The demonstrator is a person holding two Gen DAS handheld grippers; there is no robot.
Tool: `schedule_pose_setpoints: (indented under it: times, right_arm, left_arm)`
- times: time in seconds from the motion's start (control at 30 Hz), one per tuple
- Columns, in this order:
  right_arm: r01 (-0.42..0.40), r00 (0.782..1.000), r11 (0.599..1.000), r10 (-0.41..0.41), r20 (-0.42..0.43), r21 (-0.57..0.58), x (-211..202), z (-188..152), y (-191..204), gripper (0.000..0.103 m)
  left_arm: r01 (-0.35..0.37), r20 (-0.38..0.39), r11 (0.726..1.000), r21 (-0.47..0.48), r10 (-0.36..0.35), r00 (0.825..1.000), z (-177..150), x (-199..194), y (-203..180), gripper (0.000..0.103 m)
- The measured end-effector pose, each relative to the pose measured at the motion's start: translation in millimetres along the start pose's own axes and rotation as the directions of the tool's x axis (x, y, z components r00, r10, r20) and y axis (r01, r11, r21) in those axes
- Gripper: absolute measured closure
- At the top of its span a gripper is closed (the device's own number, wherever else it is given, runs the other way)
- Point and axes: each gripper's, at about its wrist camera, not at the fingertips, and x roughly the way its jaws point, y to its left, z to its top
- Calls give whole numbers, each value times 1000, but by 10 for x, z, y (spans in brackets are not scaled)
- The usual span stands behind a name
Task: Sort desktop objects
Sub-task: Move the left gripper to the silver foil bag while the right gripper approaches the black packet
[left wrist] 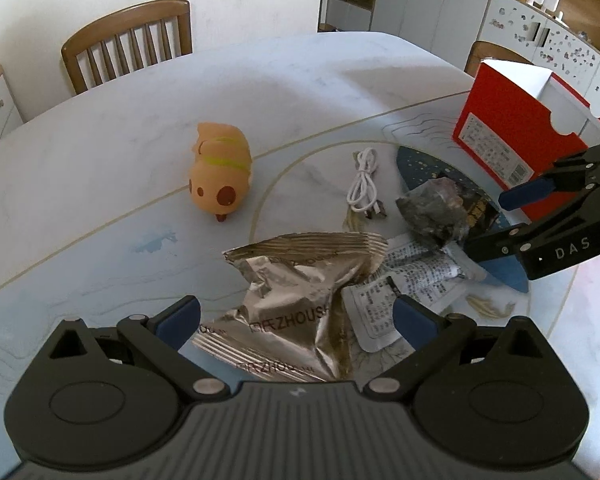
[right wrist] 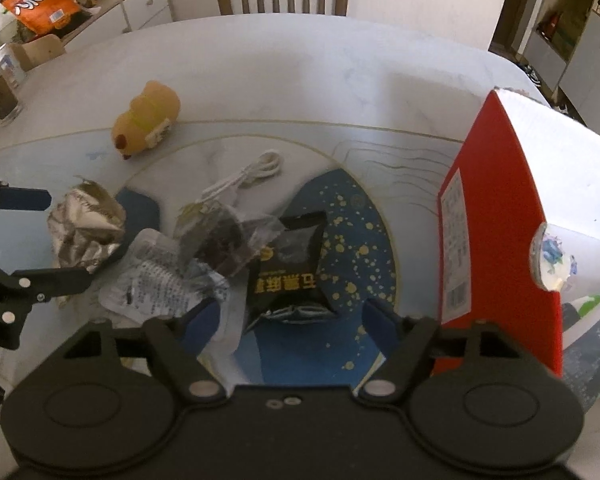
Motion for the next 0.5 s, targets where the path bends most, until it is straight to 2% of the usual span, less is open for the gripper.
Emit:
schedule_pose_setpoints:
  times: [0.17, 0.5]
  right_arm:
    - [6, 1000, 1000, -7, -19, -6, 94, 31, -28, 35]
    - [15, 1000, 999, -16, -25, -37, 184, 116, -16, 37]
  left_arm:
    - [-8, -8, 1000, 9, 8, 1000, -6, 47, 17, 0]
    - [-17, -13, 1000, 14, 18, 1000, -20, 102, 40, 0]
